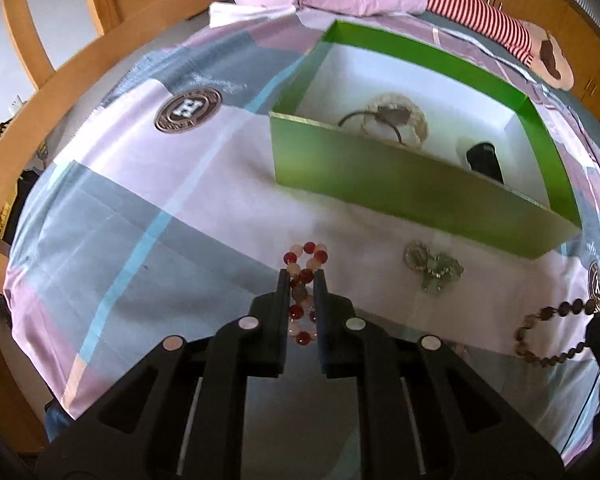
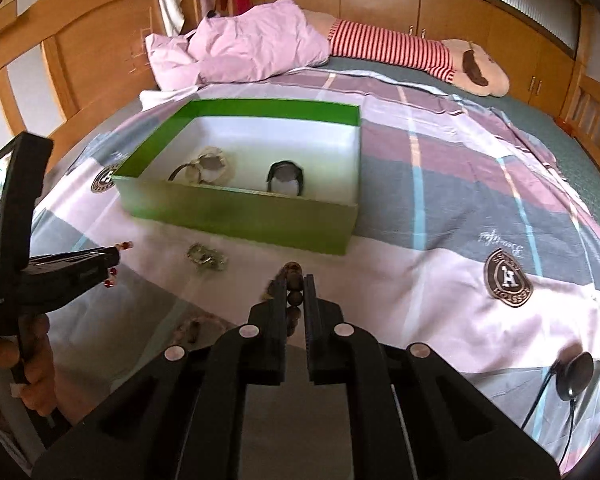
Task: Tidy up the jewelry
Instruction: 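Lift the red bead strand with the left tool while the right tool lifts the brown bracelet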
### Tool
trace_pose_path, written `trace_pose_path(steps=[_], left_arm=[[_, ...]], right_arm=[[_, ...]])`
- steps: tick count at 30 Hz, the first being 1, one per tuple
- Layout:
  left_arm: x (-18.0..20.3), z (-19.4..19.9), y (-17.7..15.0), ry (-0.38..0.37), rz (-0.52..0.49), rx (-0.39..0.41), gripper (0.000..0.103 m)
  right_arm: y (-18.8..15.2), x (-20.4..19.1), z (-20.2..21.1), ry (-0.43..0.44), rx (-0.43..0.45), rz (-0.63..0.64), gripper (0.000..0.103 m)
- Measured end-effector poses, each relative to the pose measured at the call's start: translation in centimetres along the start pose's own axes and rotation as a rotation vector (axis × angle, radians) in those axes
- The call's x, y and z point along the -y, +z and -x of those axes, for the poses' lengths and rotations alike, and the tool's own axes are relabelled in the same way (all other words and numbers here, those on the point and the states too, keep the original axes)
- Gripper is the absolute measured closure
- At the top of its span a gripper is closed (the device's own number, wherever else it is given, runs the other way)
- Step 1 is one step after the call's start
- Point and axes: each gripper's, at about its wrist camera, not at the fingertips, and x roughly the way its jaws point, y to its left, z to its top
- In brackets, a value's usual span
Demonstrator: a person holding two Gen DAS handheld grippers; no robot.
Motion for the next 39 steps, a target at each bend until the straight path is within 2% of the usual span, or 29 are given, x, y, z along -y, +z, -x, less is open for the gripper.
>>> trace_pose_path(steps=[7,39], left_arm=[[0.1,-1.7,-0.2,-0.008,-0.004,-0.072,0.091],[1.2,-1.7,-0.6,0.004,-0.046,-0.068,0.091]], right_arm=[[-0.8,-0.3,-1.1,-0.003,-0.039,-0.005,0.095],[-2.3,-1.2,-2.7,0.023,-0.103,0.013,0.095]])
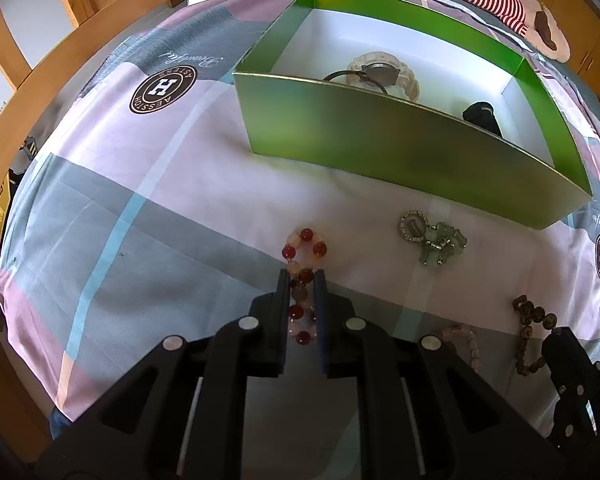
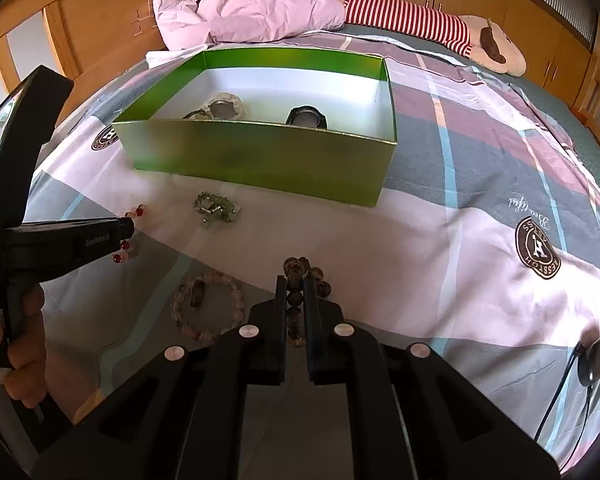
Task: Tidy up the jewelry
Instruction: 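Lift the red bead strand with the left tool while the right tool lifts the brown bracelet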
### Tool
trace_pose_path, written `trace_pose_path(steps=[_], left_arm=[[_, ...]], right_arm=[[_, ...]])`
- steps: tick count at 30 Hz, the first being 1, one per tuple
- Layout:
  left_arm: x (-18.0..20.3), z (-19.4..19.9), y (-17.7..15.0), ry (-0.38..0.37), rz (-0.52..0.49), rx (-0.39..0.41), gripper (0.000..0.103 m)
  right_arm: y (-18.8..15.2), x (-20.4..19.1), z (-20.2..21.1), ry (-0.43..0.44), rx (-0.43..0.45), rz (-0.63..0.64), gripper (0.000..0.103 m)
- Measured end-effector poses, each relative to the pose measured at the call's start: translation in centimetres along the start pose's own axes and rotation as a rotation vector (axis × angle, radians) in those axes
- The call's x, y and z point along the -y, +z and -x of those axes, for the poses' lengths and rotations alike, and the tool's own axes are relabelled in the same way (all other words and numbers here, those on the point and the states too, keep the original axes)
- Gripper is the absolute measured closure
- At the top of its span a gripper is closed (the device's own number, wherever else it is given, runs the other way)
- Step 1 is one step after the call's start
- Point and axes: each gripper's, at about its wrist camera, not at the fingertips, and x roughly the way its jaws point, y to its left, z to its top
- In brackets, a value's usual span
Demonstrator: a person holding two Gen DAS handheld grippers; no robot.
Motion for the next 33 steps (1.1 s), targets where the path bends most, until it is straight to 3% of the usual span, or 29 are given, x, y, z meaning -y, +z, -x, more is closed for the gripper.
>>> trace_pose_path(steps=[33], left_arm=[[0.20,0.22,-0.03,0.025,-0.009,0.018,0.091]], right_arm=[[-0.44,0.02,-0.68,0.011,-0.016,0.002,0.095]])
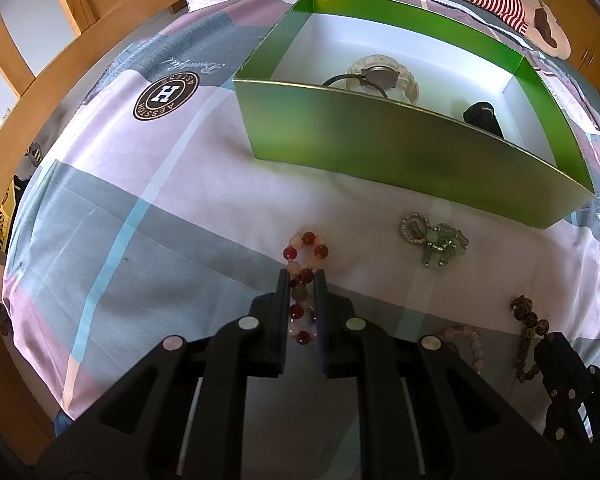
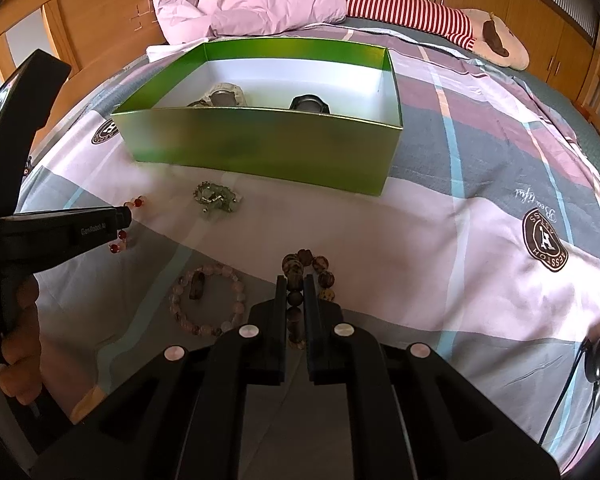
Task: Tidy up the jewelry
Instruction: 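Lift the red bead strand with the left tool while the right tool lifts the brown bracelet, then carry both bead bracelets into the green box and open both tools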
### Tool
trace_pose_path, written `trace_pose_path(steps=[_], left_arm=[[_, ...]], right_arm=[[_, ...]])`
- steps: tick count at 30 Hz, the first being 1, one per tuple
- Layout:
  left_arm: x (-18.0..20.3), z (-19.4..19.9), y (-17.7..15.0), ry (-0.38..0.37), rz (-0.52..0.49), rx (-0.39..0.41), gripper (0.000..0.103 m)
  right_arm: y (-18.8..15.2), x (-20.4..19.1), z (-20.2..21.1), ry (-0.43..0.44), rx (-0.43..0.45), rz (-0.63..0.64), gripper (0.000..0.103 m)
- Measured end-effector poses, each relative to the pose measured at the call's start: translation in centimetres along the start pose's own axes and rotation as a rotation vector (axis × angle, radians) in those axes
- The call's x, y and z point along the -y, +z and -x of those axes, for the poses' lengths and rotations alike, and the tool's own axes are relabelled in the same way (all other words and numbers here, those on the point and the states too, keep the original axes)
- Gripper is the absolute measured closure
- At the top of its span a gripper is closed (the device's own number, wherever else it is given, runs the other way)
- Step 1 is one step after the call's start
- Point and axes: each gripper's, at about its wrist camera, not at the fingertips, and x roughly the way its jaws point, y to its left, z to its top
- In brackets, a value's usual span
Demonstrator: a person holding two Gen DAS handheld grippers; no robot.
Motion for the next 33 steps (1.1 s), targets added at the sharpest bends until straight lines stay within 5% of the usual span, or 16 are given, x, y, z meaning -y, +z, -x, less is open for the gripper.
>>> trace_pose_path(steps=[26,33], left_arm=[[0.3,0.5,-0.2,0.004,-0.017,0.018,0.091],[-2.0,5.2,2.0,-0.156,0.017,0.077,0.091]], right_arm=[[0.0,-0.2,-0.4,0.004,-0.009,-0.002,0.095],[4.7,0.3,3.4,0.024,0.114,0.009,0.095]])
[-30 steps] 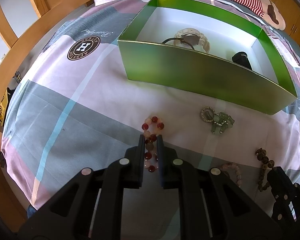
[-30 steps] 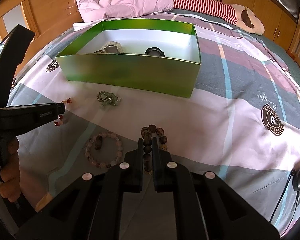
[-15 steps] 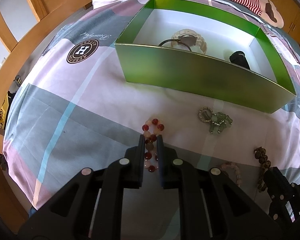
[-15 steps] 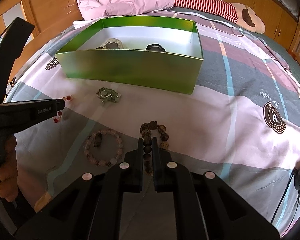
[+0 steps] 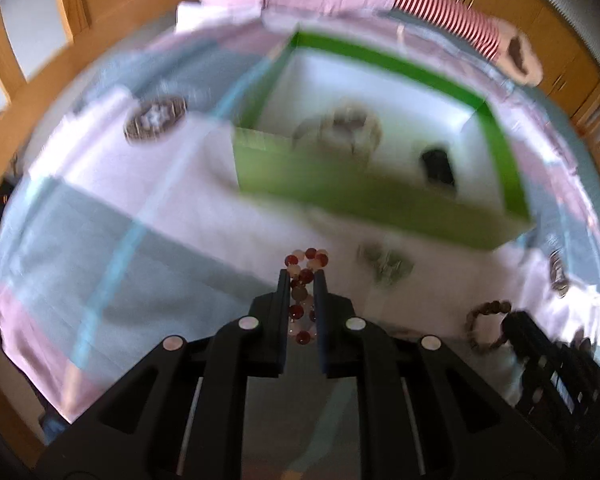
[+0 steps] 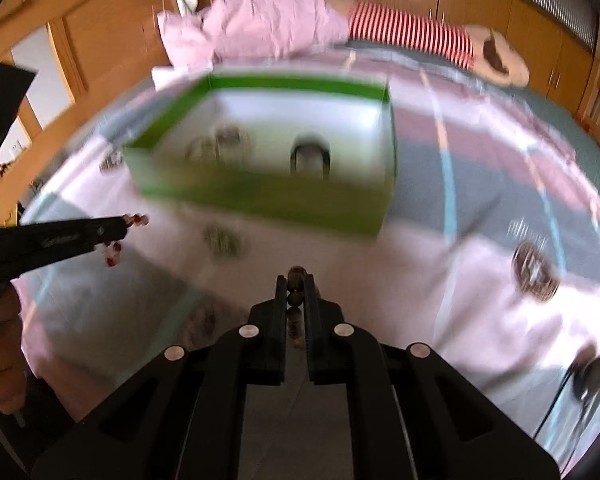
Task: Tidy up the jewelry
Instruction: 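Carry both bead bracelets into the green box and open both tools, then grasp the green crystal charm with the right tool while the left tool moves toward the pink bead bracelet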
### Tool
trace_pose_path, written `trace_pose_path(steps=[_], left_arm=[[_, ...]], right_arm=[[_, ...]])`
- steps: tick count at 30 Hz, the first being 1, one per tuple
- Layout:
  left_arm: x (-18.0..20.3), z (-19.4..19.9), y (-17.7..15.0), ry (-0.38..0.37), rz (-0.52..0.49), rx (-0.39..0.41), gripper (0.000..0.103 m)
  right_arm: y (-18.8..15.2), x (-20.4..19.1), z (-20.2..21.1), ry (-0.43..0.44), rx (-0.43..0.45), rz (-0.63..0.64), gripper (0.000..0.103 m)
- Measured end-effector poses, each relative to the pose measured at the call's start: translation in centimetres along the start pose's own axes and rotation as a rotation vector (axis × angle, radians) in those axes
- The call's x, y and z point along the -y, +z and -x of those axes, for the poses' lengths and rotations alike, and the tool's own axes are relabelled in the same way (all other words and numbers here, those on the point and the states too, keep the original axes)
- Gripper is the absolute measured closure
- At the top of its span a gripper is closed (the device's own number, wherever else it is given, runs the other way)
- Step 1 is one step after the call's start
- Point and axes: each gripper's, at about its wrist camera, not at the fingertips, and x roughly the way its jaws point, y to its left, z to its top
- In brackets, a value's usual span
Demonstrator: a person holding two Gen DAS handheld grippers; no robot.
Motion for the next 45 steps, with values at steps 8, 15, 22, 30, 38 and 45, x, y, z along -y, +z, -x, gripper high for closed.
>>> trace_pose_path(steps=[8,15,22,30,38,45], left_arm=[[-2.9,4.0,8.9,-0.053,0.070,0.120,0.091],[1.1,-2.0,11.3,-0.092,0.126,0.053,0.091],[6.0,-6.5,10.8,-0.040,-0.094,0.017,0.077],[3.1,-2.2,7.2,-0.053,-0.102,0.067,0.068],[-2.1,-2.1,-1.3,-0.041,0.125,-0.053,0.068],[-2.6,-5.0,-2.4,0.034,0.134,-0.164,0.063]], right_arm=[[9.1,0.2,0.2,0.048,0.150,-0.008,0.095],[10.9,0.7,-5.9,0.004,0.090,-0.012,0.095],[9.7,1.8,-7.6,-0.037,0.057,0.008,0.073],[5.4,1.0,-1.4,0.103,0.093,0.052,0.060],[1.9,-3.4,-7.8,0.189,-0.118,0.115,0.066],[0.4,-3.1,-10.5,0.175,-0.227,0.061,0.089]])
